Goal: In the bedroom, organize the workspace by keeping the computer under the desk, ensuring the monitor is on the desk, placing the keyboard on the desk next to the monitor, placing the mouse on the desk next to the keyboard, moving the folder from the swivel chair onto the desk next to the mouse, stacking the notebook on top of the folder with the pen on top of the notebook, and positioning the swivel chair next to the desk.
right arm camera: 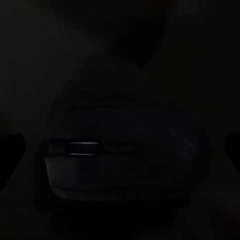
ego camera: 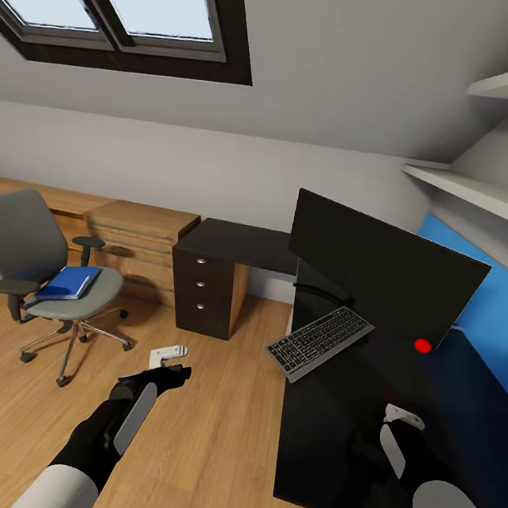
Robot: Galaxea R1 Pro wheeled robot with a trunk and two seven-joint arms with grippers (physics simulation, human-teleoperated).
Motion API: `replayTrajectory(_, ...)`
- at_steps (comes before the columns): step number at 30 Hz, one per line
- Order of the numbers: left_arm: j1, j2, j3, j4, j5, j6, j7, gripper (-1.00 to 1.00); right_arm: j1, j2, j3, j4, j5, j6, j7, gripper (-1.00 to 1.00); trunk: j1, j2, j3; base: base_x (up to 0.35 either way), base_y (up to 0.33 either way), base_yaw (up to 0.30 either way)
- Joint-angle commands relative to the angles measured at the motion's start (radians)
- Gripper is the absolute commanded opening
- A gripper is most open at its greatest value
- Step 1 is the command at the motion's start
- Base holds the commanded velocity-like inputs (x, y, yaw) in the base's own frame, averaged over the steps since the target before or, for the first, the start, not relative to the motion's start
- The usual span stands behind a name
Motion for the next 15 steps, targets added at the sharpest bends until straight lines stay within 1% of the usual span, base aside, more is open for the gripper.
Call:
replayTrajectory(1,-0.001,0.0,-0.001,-0.001,0.011,0.003,0.009,1.0,0.0,0.0,0.001,-0.002,-0.011,0.004,-0.006,1.0,0.0,-0.001,-0.001,0.0,0.0,0.0)
replayTrajectory(11,-0.001,0.0,-0.002,-0.002,0.01,0.003,0.009,1.0,0.0,0.0,-0.001,-0.002,-0.011,0.004,-0.006,1.0,0.0,-0.001,-0.001,0.0,0.0,0.0)
replayTrajectory(15,-0.001,-0.001,-0.003,-0.003,0.01,0.003,0.011,1.0,0.0,0.0,-0.001,-0.001,-0.011,0.004,-0.006,1.0,0.015,-0.029,-0.014,0.0,0.0,0.0)
